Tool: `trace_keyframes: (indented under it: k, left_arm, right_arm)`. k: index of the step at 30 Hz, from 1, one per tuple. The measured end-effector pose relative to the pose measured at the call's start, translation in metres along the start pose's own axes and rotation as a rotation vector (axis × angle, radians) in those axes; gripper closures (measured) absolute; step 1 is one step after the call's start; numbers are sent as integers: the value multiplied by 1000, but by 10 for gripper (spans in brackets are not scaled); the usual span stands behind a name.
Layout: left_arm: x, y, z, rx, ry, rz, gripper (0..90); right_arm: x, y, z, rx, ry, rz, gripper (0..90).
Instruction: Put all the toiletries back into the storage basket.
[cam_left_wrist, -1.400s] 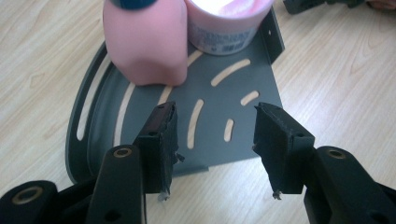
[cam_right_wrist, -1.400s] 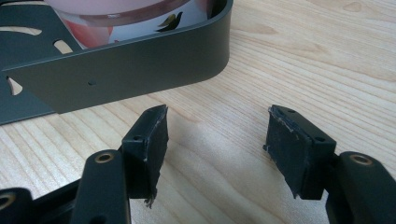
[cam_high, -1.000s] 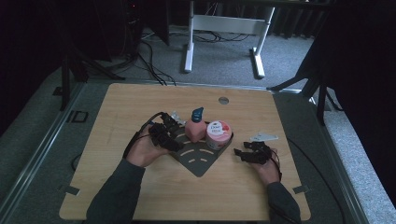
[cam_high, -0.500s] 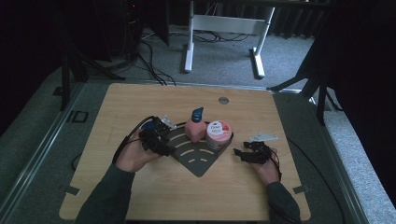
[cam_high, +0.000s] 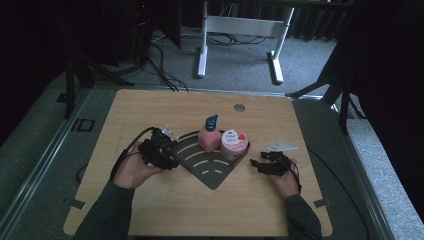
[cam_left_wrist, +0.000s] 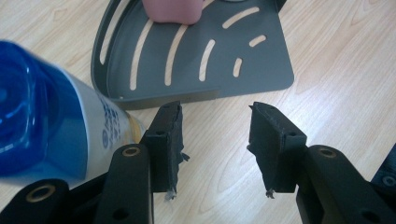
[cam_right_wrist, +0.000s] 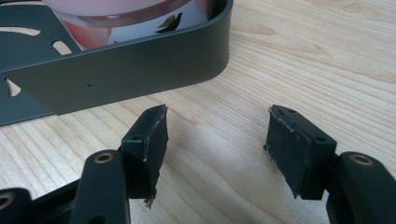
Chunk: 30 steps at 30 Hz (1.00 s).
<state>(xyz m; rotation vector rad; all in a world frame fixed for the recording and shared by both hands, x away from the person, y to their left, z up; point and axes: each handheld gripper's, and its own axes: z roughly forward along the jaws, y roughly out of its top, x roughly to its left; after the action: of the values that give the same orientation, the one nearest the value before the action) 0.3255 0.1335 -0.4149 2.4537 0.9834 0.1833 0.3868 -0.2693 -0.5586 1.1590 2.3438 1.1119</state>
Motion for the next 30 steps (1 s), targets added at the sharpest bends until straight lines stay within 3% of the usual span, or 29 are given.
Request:
trace_keyframes:
  k: [12,30]
  left_arm:
    - [8,-16,-9,8,4,-33,568]
    - [28,-33,-19,22,83,-125,566]
  right_arm:
    - [1,1,1,2,-3,-5,379]
    - [1,2,2,2,-1,-5,379]
